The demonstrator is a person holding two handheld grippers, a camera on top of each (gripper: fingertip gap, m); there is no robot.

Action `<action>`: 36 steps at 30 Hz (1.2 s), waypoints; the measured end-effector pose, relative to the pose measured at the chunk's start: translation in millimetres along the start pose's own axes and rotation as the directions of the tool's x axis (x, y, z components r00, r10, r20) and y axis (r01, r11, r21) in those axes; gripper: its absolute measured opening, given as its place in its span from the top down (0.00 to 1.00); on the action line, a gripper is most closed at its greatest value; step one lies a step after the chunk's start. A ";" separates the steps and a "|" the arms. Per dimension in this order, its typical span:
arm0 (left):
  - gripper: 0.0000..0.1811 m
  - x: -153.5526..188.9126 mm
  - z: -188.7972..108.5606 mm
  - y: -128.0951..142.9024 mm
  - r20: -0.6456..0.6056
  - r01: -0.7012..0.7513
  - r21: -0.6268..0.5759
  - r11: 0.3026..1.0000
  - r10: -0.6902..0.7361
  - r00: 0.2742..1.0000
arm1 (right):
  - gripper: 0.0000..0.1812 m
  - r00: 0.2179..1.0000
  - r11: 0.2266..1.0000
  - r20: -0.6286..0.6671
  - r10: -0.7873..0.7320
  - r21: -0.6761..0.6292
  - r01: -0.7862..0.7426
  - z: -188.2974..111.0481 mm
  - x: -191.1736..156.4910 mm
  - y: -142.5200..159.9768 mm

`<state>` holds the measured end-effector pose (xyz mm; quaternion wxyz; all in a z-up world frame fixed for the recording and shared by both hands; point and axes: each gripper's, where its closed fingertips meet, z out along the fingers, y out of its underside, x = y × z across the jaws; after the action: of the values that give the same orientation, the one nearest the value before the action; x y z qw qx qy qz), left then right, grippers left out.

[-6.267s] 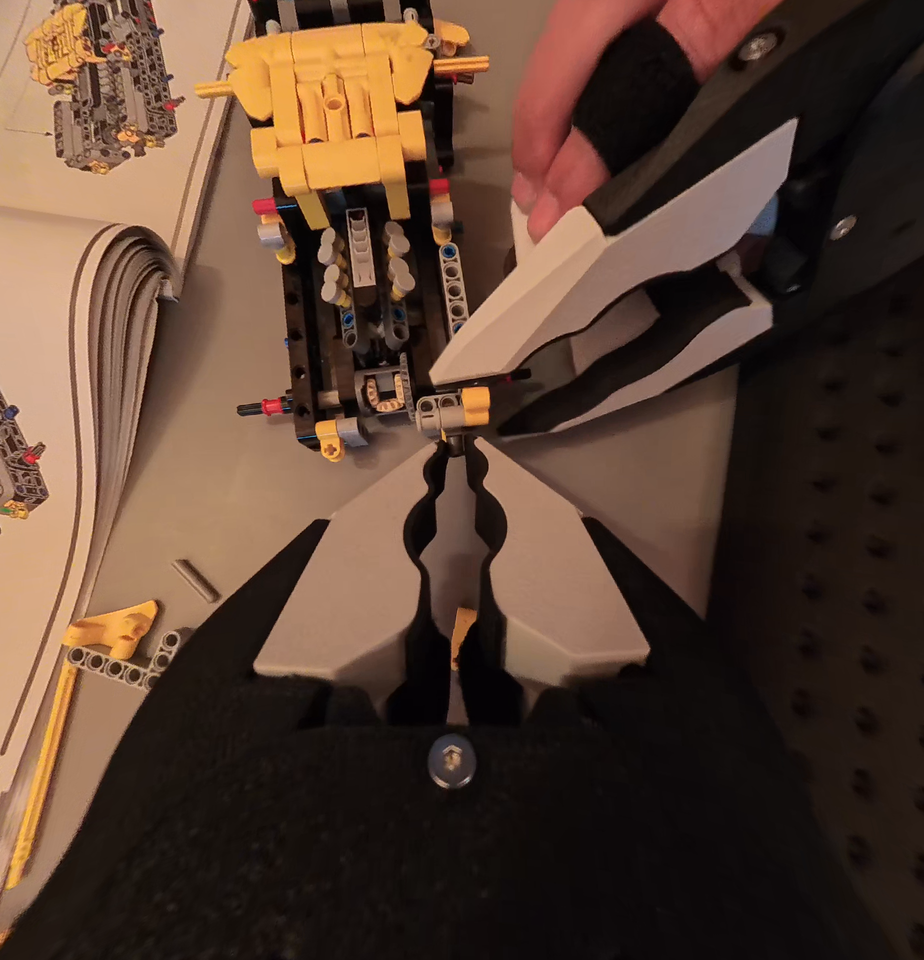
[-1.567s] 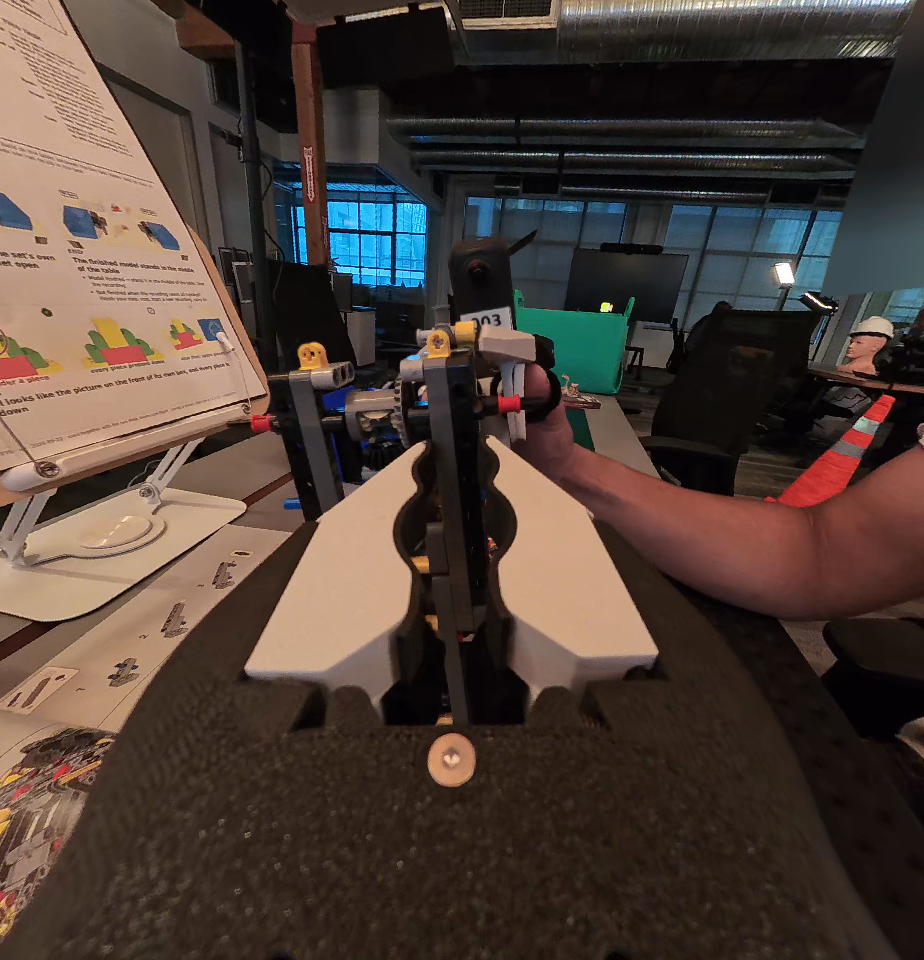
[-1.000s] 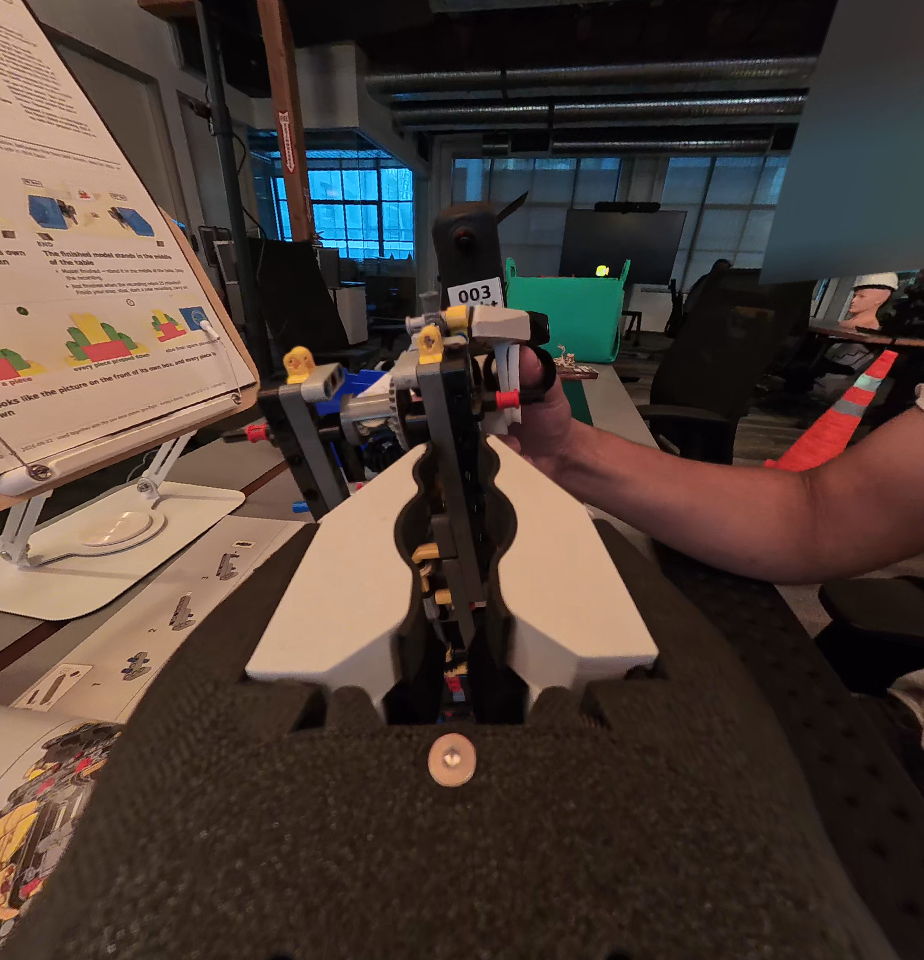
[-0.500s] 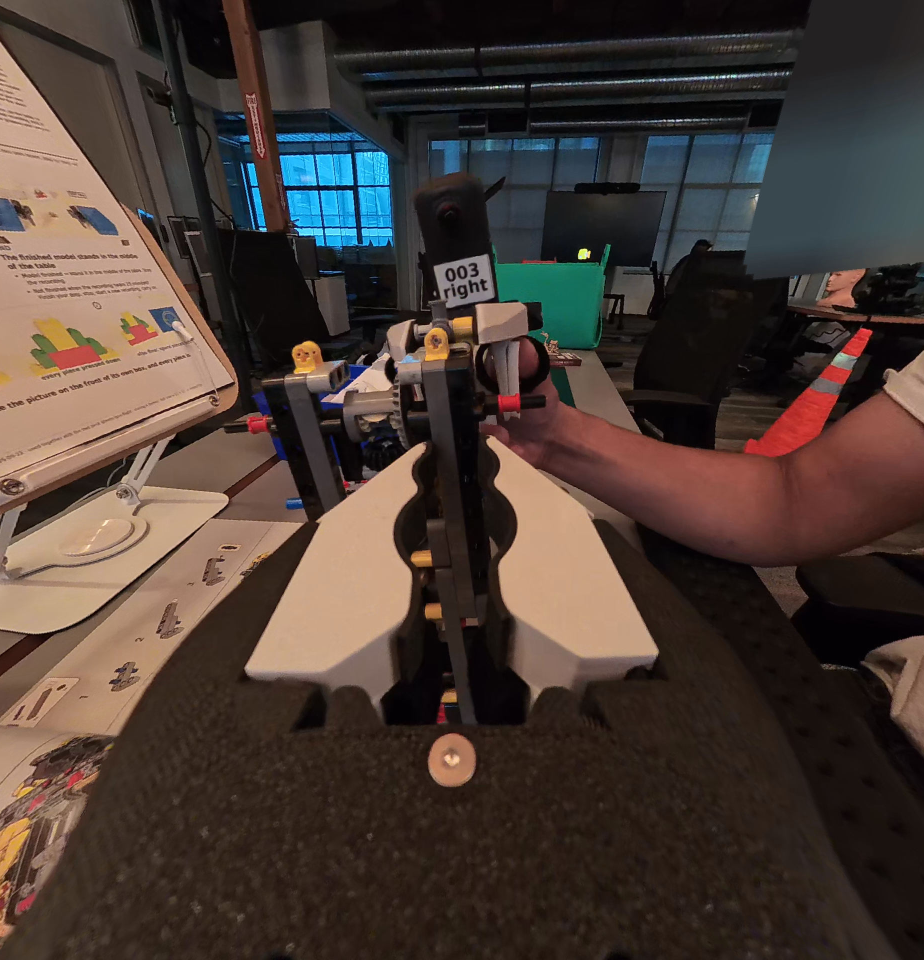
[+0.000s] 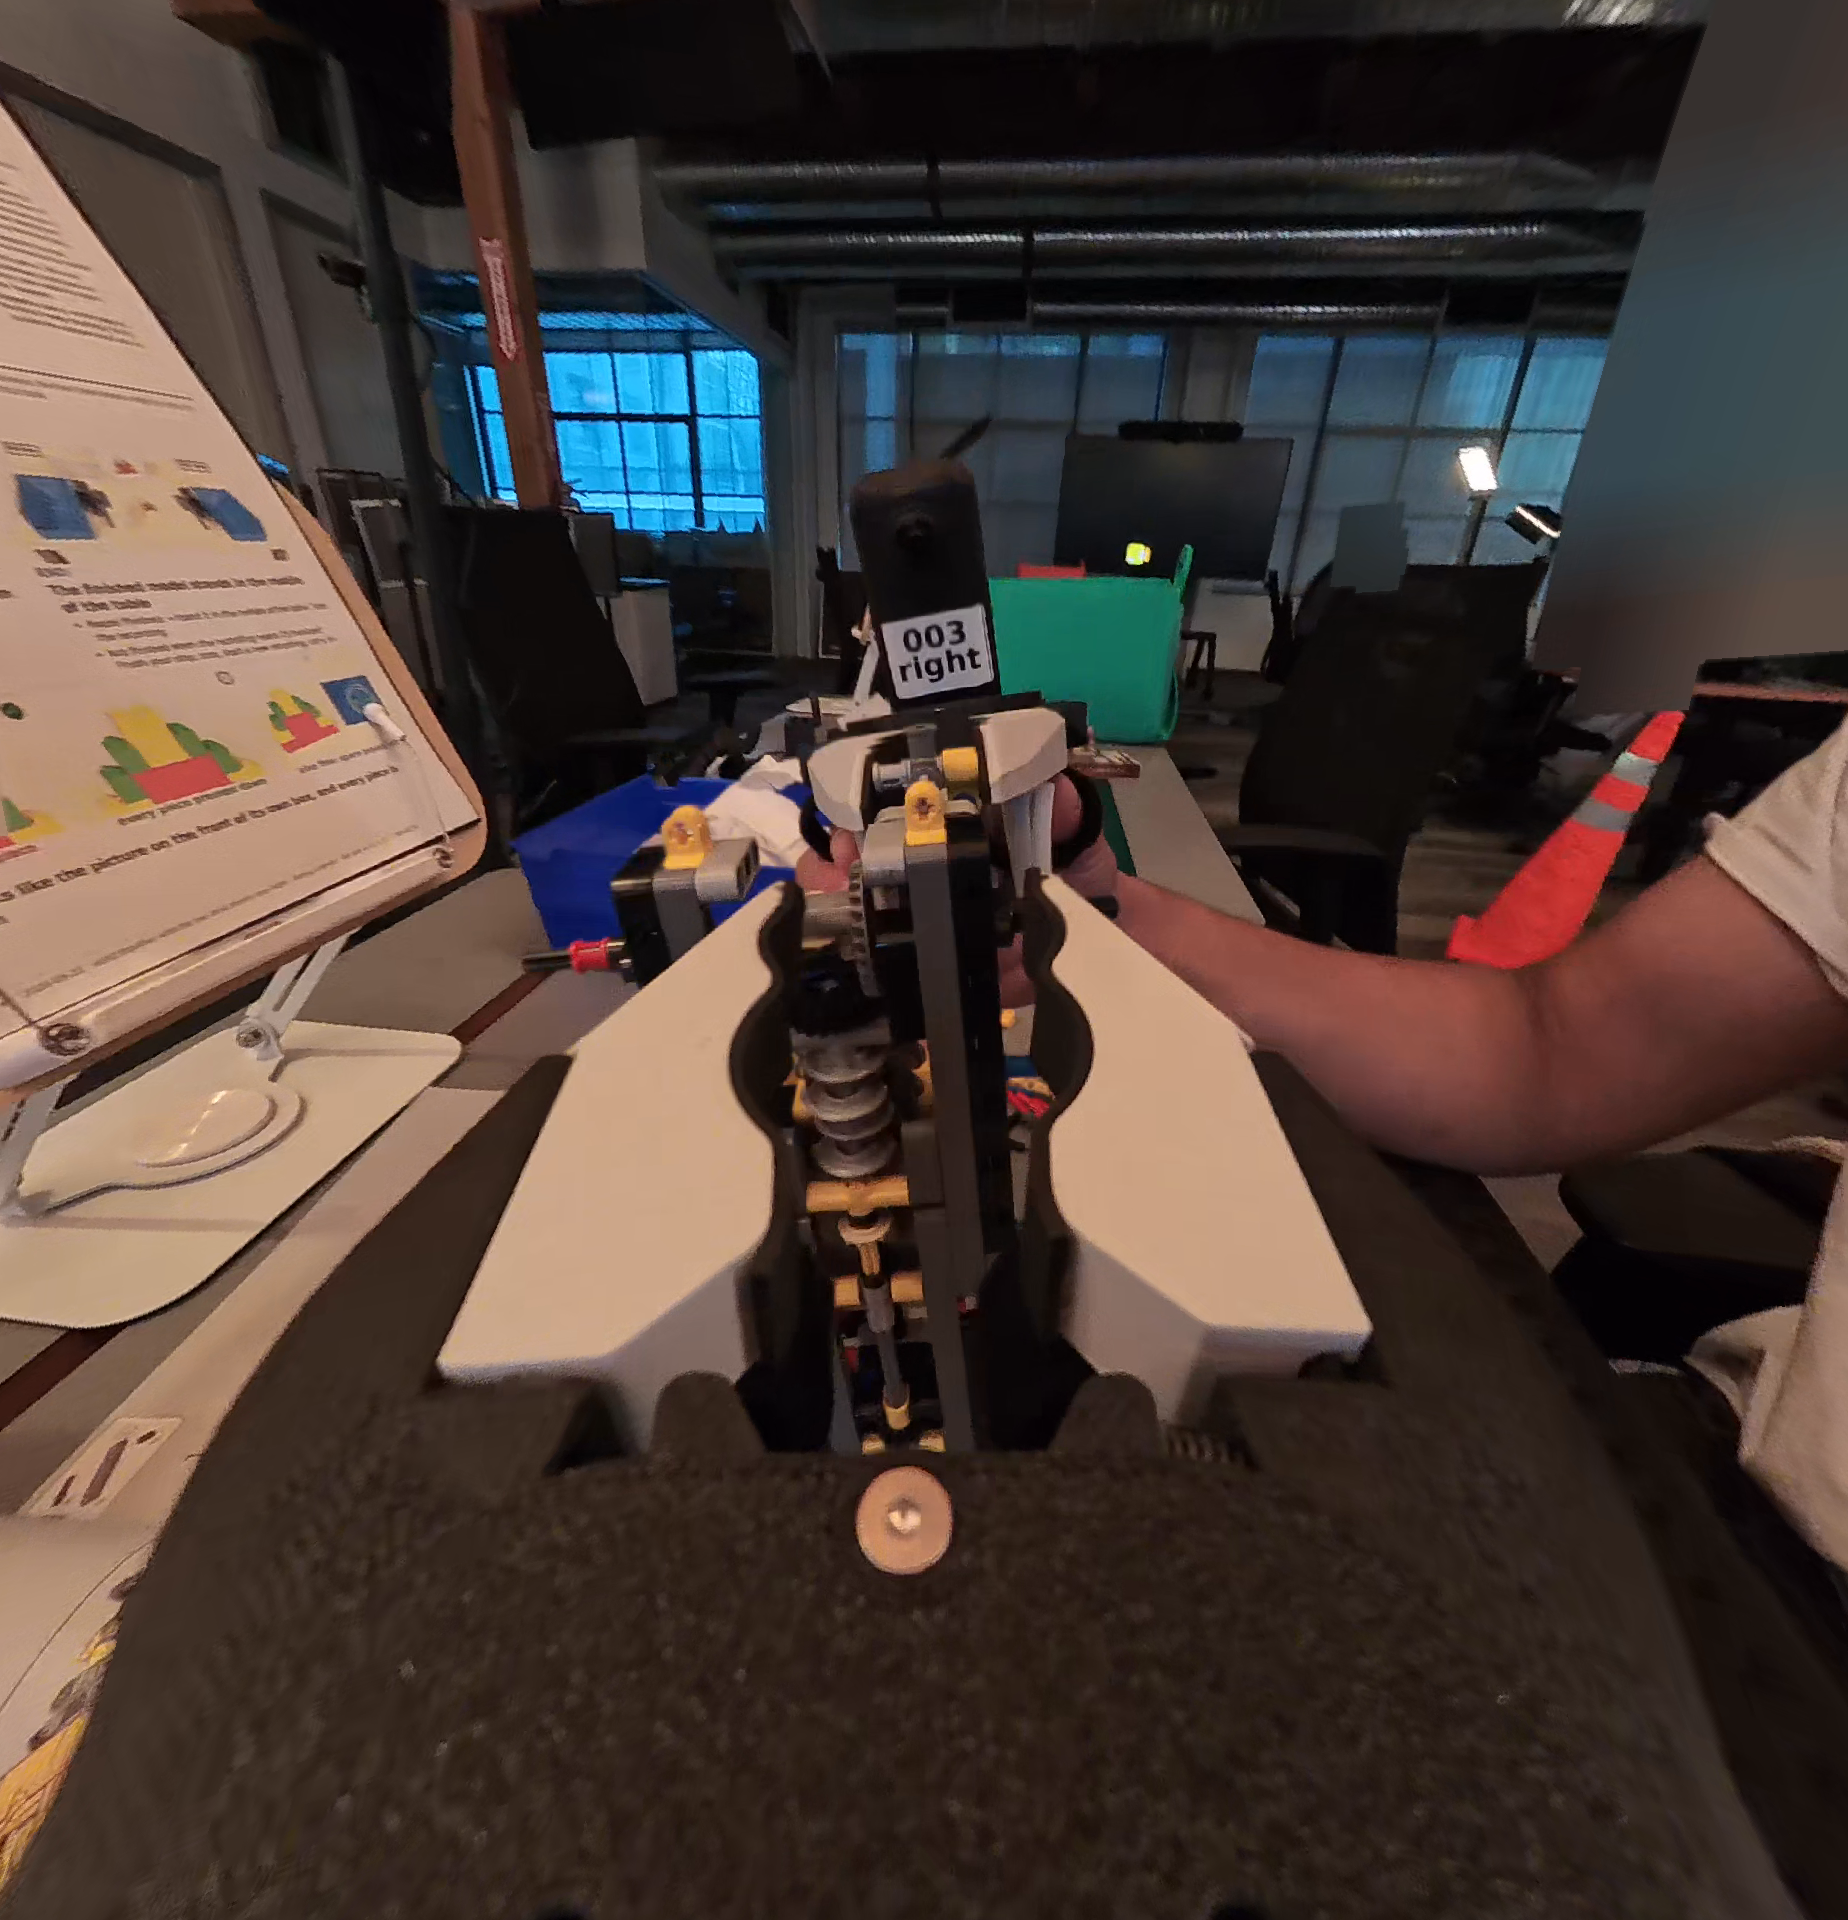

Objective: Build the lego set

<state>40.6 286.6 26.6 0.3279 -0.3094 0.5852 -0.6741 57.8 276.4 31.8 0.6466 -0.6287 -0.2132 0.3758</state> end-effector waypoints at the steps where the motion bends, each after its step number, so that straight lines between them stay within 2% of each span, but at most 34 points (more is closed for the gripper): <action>1: 0.77 0.0 3.0 1.7 -0.005 -0.002 -0.017 1.000 0.002 1.000 | 0.87 1.000 1.000 0.003 0.000 -0.001 0.000 0.4 -0.6 0.2; 5: 0.84 2.5 8.6 1.1 -0.021 -0.034 -0.032 0.999 0.033 0.999 | 0.87 1.000 1.000 0.003 -0.001 -0.005 0.001 1.3 -1.0 0.2; 10: 0.84 -0.8 8.5 1.4 0.012 -0.040 -0.048 0.998 0.041 0.999 | 0.87 1.000 1.000 -0.014 0.005 0.011 -0.005 2.6 3.1 -2.5; 16: 0.85 -0.4 7.4 1.2 -0.006 -0.029 -0.037 0.999 0.028 1.000 | 0.84 1.000 1.000 -0.011 0.006 0.022 -0.006 -1.2 2.7 -4.0; 18: 0.85 0.4 8.2 1.4 -0.009 -0.030 -0.039 0.999 0.030 1.000 | 0.87 1.000 1.000 0.000 0.000 0.031 0.000 -2.7 0.7 -5.5; 24: 0.85 2.9 8.5 1.1 -0.029 -0.036 -0.046 0.998 0.035 0.999 | 0.87 1.000 1.000 0.006 -0.007 -0.007 0.007 -2.4 -0.9 -5.2; 30: 0.85 4.7 11.7 2.4 -0.049 -0.093 -0.116 0.989 0.088 0.995 | 0.87 1.000 0.997 0.008 0.021 -0.071 -0.020 -4.6 -2.0 -5.3; 36: 0.85 5.8 19.0 7.4 -0.044 -0.078 -0.112 0.991 0.074 0.996 | 0.87 0.999 0.998 0.010 0.034 -0.044 -0.034 -6.5 -1.8 -6.8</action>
<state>53.0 270.0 21.8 0.3236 -0.2916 0.6403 -0.6327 63.0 271.3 38.0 0.6250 -0.6443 -0.2142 0.3853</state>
